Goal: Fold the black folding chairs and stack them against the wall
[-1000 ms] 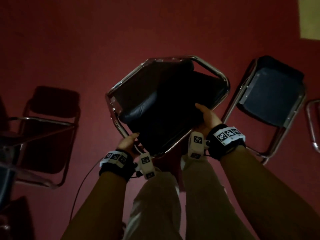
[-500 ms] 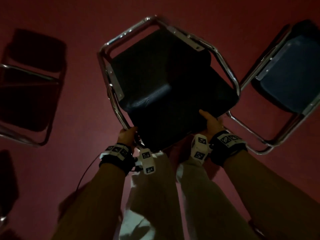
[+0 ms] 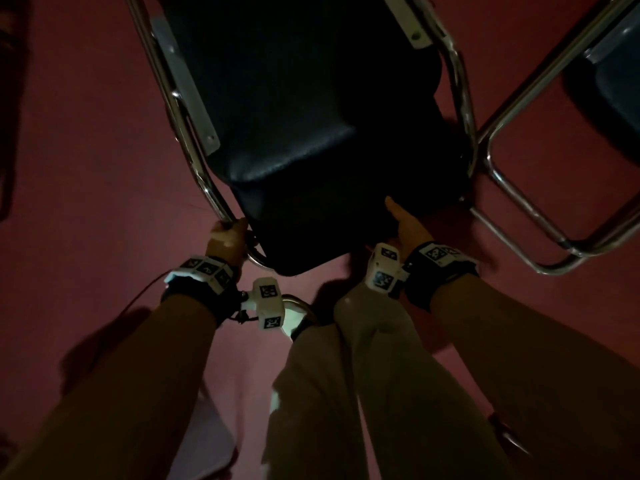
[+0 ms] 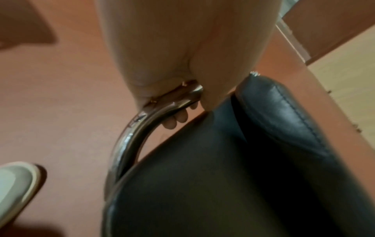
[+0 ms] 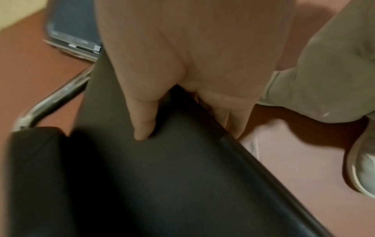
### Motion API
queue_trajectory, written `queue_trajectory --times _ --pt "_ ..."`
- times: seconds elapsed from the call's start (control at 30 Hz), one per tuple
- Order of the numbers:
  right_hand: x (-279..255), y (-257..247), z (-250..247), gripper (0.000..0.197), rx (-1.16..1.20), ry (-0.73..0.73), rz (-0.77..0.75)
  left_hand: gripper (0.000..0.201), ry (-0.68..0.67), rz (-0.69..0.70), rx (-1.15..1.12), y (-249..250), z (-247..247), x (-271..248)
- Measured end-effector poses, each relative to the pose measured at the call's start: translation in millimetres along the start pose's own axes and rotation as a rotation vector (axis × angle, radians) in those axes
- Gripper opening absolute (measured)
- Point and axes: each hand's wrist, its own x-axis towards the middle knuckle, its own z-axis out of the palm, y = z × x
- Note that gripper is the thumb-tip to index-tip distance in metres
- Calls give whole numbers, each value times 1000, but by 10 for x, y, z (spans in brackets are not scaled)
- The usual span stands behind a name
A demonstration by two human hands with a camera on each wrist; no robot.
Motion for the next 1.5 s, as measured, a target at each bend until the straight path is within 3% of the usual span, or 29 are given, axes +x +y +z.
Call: queue_trajectory --times 0.13,0.37,0.57,0.73,0.83,0.9,1.03,1.27,1.5 --pt "558 269 -107 42 -66 19 -26 10 2 60 63 -361 39 422" --pt "1367 665 -253 33 -49 -42 -76 8 25 152 136 -853 76 1057" --pt "1865 950 -244 60 -99 128 -133 12 51 177 198 -1136 55 1436" --pt "2090 985 -206 60 -211 236 -122 26 48 206 244 -1247 101 1580" --pt "2187 962 -228 66 -315 269 -91 14 58 173 232 -1256 119 1602" --pt "2236 959 -213 67 -311 269 -77 38 62 149 243 -1312 86 1676" --pt "2285 973 -177 65 -372 262 -81 16 38 160 270 -1342 116 1723" --pt "2387 1025 -203 53 -287 245 -91 34 -19 113 193 -1431 96 1949" --pt "2417 1042 -206 55 -261 255 -78 20 -81 64 101 -1358 126 1886"
